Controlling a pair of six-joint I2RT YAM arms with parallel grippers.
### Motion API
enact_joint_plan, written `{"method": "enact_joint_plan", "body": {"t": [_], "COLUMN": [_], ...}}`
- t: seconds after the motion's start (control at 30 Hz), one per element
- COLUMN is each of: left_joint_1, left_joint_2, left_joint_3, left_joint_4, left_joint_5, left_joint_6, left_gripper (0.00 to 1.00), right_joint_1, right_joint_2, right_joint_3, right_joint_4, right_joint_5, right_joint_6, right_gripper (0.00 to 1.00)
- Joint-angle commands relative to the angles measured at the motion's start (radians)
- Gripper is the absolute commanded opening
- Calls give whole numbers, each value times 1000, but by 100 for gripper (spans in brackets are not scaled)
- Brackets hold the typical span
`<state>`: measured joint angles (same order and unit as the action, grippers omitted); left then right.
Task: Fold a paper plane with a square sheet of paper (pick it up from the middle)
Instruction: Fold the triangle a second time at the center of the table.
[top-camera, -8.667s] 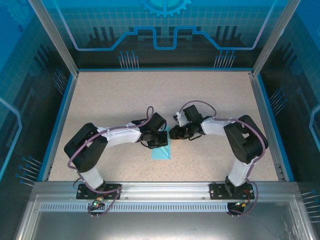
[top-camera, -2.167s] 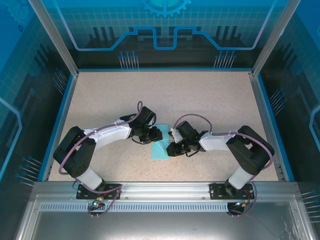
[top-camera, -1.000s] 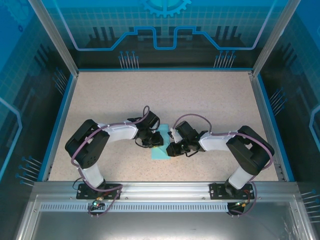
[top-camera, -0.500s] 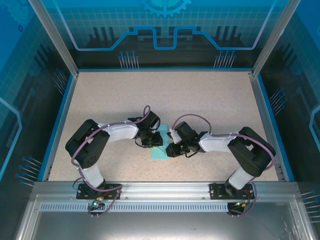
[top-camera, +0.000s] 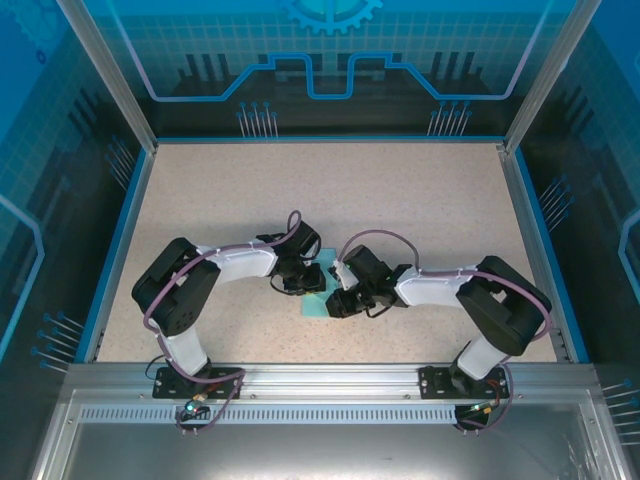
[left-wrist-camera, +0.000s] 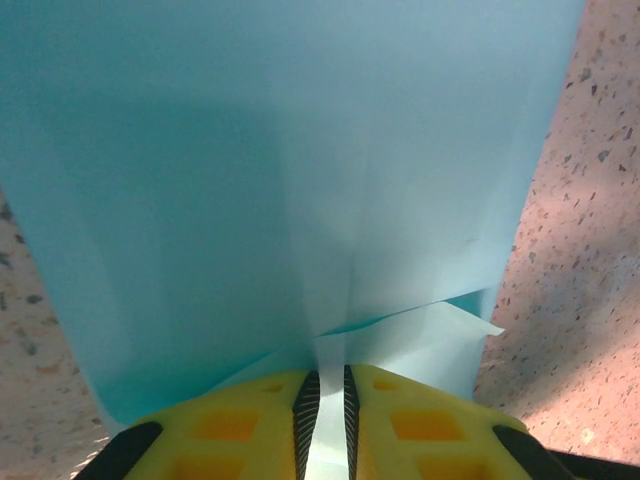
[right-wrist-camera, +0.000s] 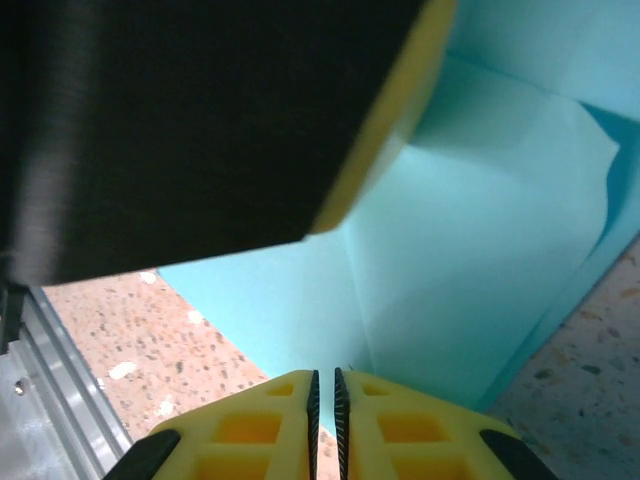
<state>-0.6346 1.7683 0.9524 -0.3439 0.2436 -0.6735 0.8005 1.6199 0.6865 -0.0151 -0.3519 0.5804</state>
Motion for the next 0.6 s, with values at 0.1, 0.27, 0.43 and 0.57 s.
{"method": "enact_joint_plan", "body": {"t": [0.1, 0.27, 0.43, 0.57], "left_joint_1": [19, 22, 31, 34], "left_joint_2": [59, 62, 68, 69], "left_joint_3": [-23, -18, -7, 5], "left_joint_4": [-51, -56, -64, -66], "left_joint_5": [-79, -80, -80, -70], "left_joint_6": [33, 39, 51, 56], "left_gripper": [20, 21, 20, 21], "right_joint_1": [9, 9, 9, 2], "right_joint_2": [28, 23, -5, 15], "right_joint_3": [-27, -68, -118, -146], "right_joint_4": [5, 15, -2, 1], "right_joint_5": [4, 6, 17, 24], "right_joint_6": [2, 14, 21, 30], "right_gripper": [15, 15, 14, 14]}}
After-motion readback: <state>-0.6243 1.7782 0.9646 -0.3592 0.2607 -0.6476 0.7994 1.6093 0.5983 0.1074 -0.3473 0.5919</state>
